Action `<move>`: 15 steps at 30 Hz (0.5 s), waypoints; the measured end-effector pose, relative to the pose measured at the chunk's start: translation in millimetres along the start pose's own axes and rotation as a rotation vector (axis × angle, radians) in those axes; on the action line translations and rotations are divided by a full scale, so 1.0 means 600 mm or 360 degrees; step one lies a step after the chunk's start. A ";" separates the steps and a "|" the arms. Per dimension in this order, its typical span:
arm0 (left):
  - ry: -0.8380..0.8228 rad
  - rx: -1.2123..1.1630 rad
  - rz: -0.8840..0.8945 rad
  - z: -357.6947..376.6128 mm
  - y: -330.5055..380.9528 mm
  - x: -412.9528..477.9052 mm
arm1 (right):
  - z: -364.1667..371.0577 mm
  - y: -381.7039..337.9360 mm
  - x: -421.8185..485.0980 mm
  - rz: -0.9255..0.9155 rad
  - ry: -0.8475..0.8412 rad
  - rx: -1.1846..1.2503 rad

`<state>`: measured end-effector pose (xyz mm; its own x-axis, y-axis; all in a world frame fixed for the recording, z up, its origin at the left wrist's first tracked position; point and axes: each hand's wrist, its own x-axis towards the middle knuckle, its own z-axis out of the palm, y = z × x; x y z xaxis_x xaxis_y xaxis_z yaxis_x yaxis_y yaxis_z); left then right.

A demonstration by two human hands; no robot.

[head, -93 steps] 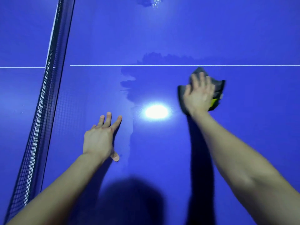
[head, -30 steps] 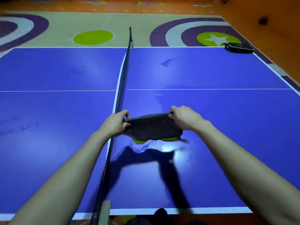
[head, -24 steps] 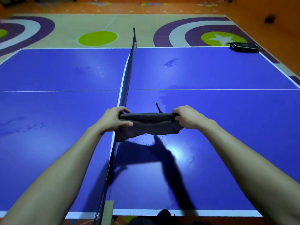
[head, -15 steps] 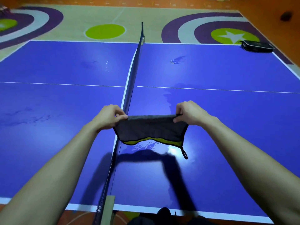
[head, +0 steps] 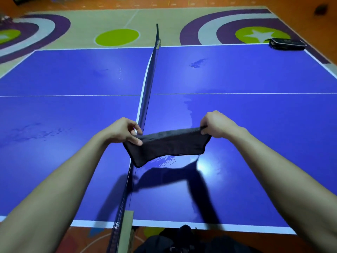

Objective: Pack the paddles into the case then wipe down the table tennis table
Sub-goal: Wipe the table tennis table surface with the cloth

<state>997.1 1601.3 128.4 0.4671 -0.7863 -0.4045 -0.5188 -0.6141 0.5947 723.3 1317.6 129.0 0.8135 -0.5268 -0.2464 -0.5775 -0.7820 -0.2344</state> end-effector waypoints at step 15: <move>0.0235 -0.0640 0.0250 0.015 -0.012 -0.059 | -0.002 -0.011 -0.039 0.0030 0.0290 -0.0279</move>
<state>977.5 1633.0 132.4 0.5172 -0.8318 -0.2014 -0.2860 -0.3898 0.8754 708.0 1334.8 137.6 0.8109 -0.5808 -0.0717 -0.5847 -0.8089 -0.0607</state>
